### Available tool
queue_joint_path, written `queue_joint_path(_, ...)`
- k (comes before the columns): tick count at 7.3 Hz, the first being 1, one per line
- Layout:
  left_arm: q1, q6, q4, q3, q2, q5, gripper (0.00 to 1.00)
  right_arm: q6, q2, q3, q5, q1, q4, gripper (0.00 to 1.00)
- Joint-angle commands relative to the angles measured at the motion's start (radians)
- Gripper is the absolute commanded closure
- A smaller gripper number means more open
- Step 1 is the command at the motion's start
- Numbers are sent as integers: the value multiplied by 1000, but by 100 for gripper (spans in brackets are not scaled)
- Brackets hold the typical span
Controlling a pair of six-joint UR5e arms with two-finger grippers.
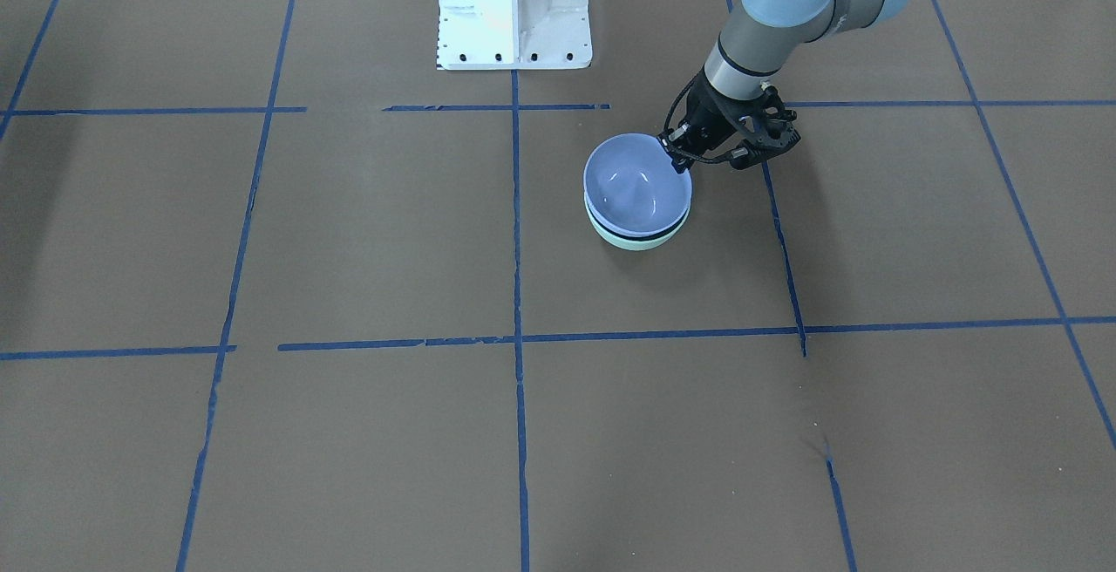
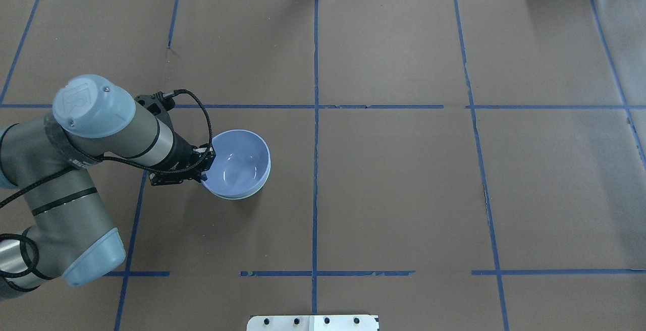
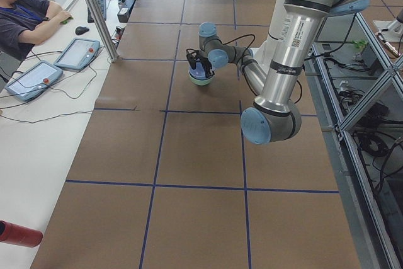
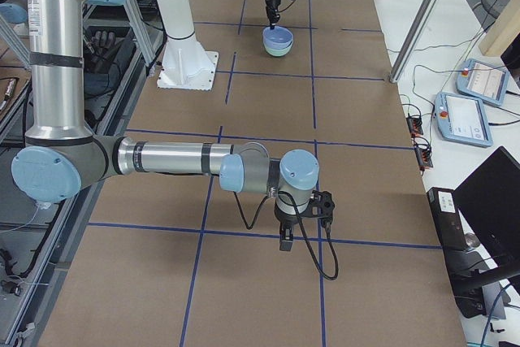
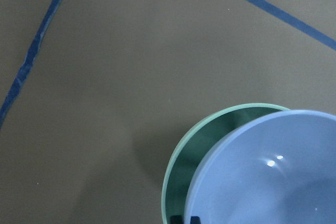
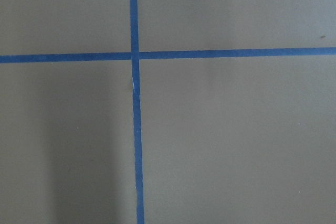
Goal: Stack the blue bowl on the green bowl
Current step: 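Lower the blue bowl into the green bowl and open the left gripper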
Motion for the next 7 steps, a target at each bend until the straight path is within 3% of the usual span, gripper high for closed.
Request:
queue_joint_path(1,5,3,0,5,5,2,100,0,0,0,0,-1,0,0)
queue_joint_path(2,5,4,0,4,2,0,100,1,0,0,0,1,0,0)
queue_joint_path(3,4,4,1,4,3,2,69,1,1,0,0,-1,0,0)
queue_joint_path(4,1,-2,1,2,11,2,1,0,0,0,0,-1,0,0)
queue_joint_path(7,-59,47,0,-79,15,-15,0,0,0,0,0,1,0,0)
